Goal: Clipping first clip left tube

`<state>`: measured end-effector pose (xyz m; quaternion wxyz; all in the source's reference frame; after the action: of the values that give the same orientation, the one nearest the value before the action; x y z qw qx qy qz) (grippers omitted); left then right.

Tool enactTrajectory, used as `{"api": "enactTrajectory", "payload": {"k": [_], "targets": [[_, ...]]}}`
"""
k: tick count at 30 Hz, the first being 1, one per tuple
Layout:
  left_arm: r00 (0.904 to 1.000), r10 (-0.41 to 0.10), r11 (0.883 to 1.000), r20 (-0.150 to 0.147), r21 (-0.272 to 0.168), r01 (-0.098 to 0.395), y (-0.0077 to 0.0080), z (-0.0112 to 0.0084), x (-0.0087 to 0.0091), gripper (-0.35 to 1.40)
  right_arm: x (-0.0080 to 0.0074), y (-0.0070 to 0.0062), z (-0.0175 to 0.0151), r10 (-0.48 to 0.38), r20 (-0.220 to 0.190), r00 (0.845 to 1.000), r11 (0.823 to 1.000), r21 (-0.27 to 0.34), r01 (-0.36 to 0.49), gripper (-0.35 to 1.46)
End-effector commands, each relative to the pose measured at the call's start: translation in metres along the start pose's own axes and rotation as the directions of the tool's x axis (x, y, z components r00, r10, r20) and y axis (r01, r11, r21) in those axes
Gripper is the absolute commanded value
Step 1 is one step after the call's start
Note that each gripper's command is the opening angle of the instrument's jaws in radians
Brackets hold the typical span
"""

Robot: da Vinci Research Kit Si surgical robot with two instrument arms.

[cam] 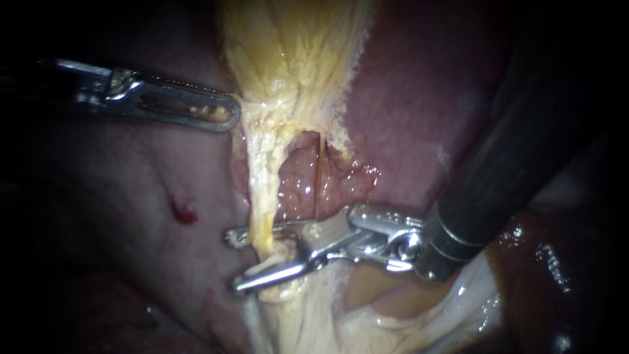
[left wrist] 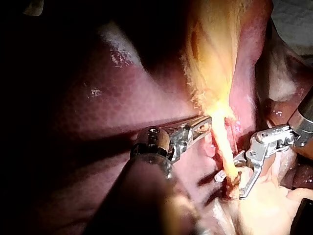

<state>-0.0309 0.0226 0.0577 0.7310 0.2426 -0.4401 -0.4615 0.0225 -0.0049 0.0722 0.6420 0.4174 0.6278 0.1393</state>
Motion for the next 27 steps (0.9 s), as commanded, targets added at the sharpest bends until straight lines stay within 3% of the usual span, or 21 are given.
{"api": "enactTrajectory", "payload": {"k": [1,11,21,27], "targets": [[1.0,0.0,1.0,0.0,0.0,0.0,0.0,0.0,0.0,-0.35,0.0,0.0,0.0,0.0,0.001,1.0,1.0,0.0,0.0,0.5],[1.0,0.0,1.0,0.0,0.0,0.0,0.0,0.0,0.0,-0.35,0.0001,-0.0005,0.0003,-0.006,0.005,1.0,1.0,0.012,0.006,0.5],[1.0,0.0,1.0,0.0,0.001,0.0,0.0001,-0.0002,0.0001,-0.35,0.001,-0.004,0.0008,-0.005,-0.001,1.0,0.999,0.048,0.005,0.5],[1.0,0.001,1.0,-0.001,0.001,-0.001,0.0001,-0.0002,0.0001,-0.35,0.0016,-0.0049,0.0009,-0.009,-0.01,1.0,0.998,0.055,0.009,0.5]]}}
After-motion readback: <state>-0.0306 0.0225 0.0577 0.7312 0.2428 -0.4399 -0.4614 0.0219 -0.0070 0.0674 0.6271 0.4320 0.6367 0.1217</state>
